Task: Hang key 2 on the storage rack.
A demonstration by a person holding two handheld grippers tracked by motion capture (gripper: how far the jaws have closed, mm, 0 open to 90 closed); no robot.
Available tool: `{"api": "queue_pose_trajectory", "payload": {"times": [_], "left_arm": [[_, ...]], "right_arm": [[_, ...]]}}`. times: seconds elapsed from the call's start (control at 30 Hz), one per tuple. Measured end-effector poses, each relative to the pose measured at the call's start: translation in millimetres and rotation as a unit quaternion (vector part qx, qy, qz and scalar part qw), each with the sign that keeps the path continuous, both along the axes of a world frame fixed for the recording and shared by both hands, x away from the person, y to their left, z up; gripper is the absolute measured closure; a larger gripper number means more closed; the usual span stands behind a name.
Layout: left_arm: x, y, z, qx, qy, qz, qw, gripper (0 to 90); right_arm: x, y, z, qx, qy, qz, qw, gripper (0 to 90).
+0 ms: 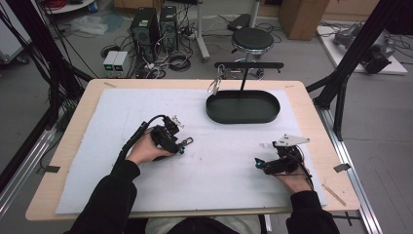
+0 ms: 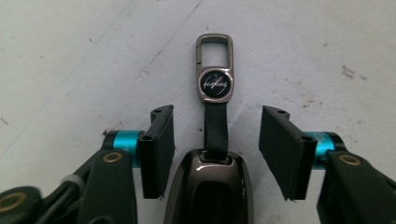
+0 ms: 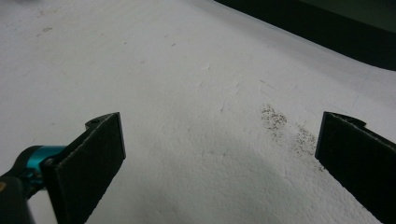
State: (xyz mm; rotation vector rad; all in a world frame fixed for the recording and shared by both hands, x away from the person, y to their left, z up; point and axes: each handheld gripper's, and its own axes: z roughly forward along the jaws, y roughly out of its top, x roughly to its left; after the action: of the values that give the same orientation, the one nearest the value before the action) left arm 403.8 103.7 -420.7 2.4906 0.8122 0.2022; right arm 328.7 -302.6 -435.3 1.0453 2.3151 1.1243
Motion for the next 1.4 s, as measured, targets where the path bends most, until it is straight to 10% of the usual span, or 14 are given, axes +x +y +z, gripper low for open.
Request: {"api": "queue_pose_trajectory", "payload": {"times": [0.53, 1.4], "left_arm": [[-2.7, -4.4, 0.3, 0.007, -0.016, -0.014, 0.9998, 81.8], [-1.9, 11.0, 26.4, -0.022, -0.04, -0.01, 0.9989, 84.0]], "right_arm": [[-0.1, 0.4, -0.4, -0.004, 0.0, -0.002, 1.0, 0.8], [0.2, 1.1, 0.0, -0.003, 0.0, 0.0, 1.0, 0.8]]}}
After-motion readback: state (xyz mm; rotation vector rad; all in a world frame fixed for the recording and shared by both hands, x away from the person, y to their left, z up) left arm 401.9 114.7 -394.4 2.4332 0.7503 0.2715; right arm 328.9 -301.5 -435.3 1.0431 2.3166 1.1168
